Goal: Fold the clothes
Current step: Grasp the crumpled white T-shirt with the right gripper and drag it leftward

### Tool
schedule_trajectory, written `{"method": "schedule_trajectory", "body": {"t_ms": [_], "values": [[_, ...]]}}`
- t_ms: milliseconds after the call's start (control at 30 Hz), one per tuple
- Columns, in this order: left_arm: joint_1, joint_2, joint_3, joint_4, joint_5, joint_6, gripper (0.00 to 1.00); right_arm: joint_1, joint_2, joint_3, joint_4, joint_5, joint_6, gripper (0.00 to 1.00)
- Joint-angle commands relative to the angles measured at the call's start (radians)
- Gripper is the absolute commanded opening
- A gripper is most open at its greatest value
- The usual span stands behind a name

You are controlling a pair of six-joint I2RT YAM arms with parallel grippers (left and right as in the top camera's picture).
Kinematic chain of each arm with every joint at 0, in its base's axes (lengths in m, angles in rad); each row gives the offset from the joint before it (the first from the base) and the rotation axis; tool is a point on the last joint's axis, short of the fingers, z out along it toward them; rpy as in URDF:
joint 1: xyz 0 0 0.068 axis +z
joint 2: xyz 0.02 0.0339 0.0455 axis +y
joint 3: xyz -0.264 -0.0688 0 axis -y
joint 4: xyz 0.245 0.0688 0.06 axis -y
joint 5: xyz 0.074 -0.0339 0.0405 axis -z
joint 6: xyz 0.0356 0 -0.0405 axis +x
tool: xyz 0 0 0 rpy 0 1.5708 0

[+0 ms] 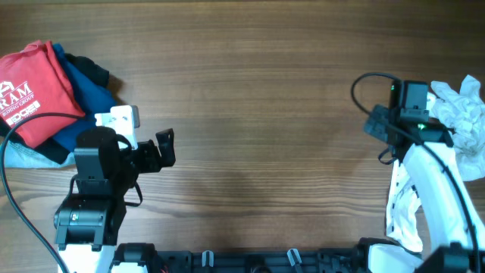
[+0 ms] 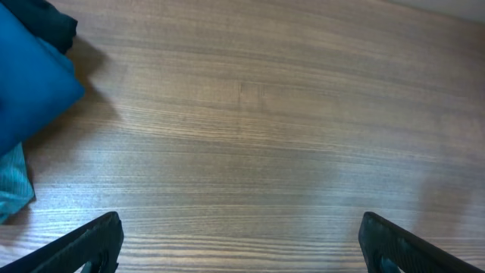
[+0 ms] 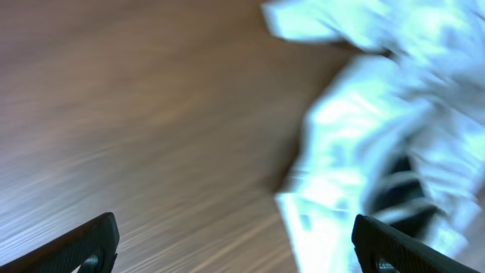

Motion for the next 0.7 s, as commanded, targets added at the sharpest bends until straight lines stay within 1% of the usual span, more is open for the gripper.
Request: {"method": "schedule_trajectory", "body": {"t_ms": [0, 67, 100, 133, 200, 233, 267, 300, 333, 367, 400, 433, 500, 567, 633, 667], "values": [[-0.004, -0.002, 0.019, 0.003, -0.002, -0.006, 1.0, -0.145, 0.183, 0.013, 0.011, 0.055, 0.09, 0.97], [-0.004, -0.002, 0.019, 0.004, -0.002, -0.006, 1.0, -0.191, 0.266, 0.013, 0.034, 0.018, 0.083, 0.93], [-0.004, -0.002, 0.019, 0.004, -0.002, -0.006, 1.0, -0.205, 0.301, 0.013, 0.041, 0.019, 0.085, 0.84], [-0.004, -0.002, 0.019, 0.003, -0.002, -0.006, 1.0, -0.216, 0.329, 0.013, 0.051, 0.018, 0.087, 0.8], [-0.004, -0.002, 0.019, 0.003, -0.002, -0.006, 1.0, -0.227, 0.387, 0.013, 0.085, 0.013, 0.086, 0.79], [-0.004, -0.002, 0.019, 0.003, -0.002, -0.006, 1.0, -0.227, 0.403, 0.013, 0.09, 0.005, 0.086, 0.73], [-0.004, -0.002, 0.019, 0.003, -0.002, -0.006, 1.0, -0.227, 0.42, 0.013, 0.093, -0.023, 0.085, 0.55], [-0.004, -0.002, 0.019, 0.003, -0.002, -0.006, 1.0, -0.227, 0.426, 0.013, 0.093, -0.058, 0.083, 0.31], [-0.004, -0.002, 0.019, 0.003, -0.002, -0.006, 1.0, -0.227, 0.422, 0.014, 0.095, -0.142, 0.061, 0.04], [-0.004, -0.002, 0.019, 0.003, -0.002, -0.006, 1.0, -0.225, 0.417, 0.015, 0.096, -0.19, 0.029, 0.04], [-0.004, -0.002, 0.019, 0.003, -0.002, -0.006, 1.0, -0.221, 0.403, 0.022, 0.1, -0.338, -0.068, 0.04], [-0.004, -0.002, 0.019, 0.003, -0.002, -0.006, 1.0, -0.205, 0.372, 0.036, 0.102, -0.56, -0.181, 0.04], [-0.004, -0.002, 0.019, 0.004, -0.002, -0.006, 1.0, -0.14, 0.3, 0.08, 0.082, -0.84, -0.317, 0.04], [-0.004, -0.002, 0.019, 0.003, -0.002, -0.006, 1.0, -0.056, 0.235, 0.113, 0.071, -0.944, -0.372, 0.04], [-0.004, -0.002, 0.019, 0.004, -0.002, -0.006, 1.0, 0.144, 0.139, 0.126, 0.149, -0.943, -0.372, 0.04], [-0.004, -0.002, 0.019, 0.004, -0.002, -0.006, 1.0, 0.228, 0.126, 0.126, 0.209, -0.91, -0.318, 0.04]]}}
